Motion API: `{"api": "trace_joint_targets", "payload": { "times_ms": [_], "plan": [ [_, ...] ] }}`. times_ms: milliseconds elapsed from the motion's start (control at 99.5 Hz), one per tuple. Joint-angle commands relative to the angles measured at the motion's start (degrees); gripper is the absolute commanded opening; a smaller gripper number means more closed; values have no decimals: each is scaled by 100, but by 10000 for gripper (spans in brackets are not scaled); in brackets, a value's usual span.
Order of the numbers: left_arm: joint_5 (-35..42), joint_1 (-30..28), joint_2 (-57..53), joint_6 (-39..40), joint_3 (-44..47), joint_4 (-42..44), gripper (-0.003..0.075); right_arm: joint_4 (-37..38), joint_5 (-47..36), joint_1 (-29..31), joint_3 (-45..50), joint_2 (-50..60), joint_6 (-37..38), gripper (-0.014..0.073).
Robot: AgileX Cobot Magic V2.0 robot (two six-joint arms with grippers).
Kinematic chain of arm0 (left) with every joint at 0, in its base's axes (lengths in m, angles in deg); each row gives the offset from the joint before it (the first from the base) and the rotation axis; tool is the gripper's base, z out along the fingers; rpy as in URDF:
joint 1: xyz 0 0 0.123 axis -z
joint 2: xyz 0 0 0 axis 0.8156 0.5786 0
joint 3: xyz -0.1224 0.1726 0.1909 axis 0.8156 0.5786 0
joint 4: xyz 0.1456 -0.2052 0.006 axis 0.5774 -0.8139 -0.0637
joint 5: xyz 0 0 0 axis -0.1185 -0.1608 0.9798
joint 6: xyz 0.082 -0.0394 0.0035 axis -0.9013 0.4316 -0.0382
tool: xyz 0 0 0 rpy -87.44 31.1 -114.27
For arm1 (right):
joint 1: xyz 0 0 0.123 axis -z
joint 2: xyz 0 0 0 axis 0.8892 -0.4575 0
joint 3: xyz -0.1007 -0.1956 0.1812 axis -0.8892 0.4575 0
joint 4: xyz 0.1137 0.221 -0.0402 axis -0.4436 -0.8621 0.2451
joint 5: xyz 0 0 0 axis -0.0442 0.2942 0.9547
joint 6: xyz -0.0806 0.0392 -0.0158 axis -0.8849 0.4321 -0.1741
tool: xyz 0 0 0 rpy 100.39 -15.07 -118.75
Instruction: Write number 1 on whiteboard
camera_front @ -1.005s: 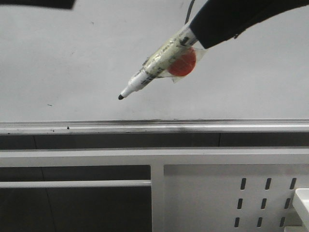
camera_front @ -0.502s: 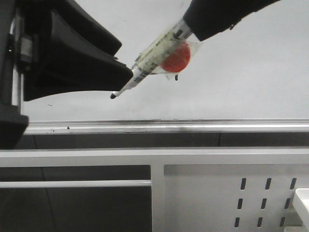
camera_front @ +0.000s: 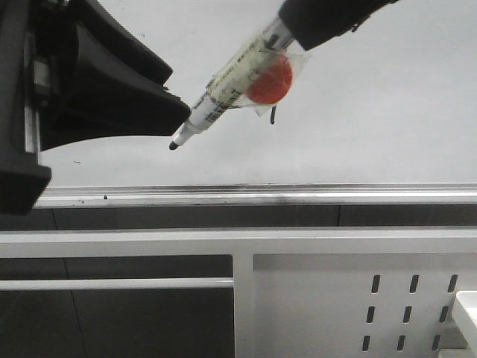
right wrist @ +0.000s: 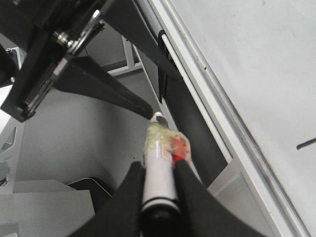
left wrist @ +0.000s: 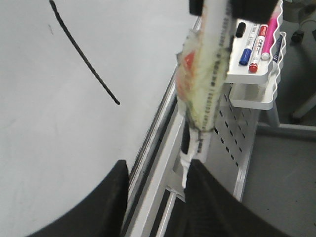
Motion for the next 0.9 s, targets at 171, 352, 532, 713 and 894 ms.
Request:
{"api": "trace_joint_targets", "payload": {
  "times_ms": [171, 352, 532, 713, 894],
  "plan": [
    [268, 32, -63, 57, -173, -25, 264, -313, -284, -199, -269, -13, -51, -71],
    [165, 214, -63, 57, -173, -25, 264, -268, -284, -199, -269, -205, -51, -71],
    [-200, 238, -76, 57, -173, -38, 264, -218, -284, -199, -269, -293, -51, -71],
    [-143, 238, -76, 57, -173, -38, 265, -218, -214, -199, -269, -297, -51, -71],
    [-121, 238, -76, 57, -173, -38, 265, -355, -129, -199, -269, -297, -51, -71]
  ]
}}
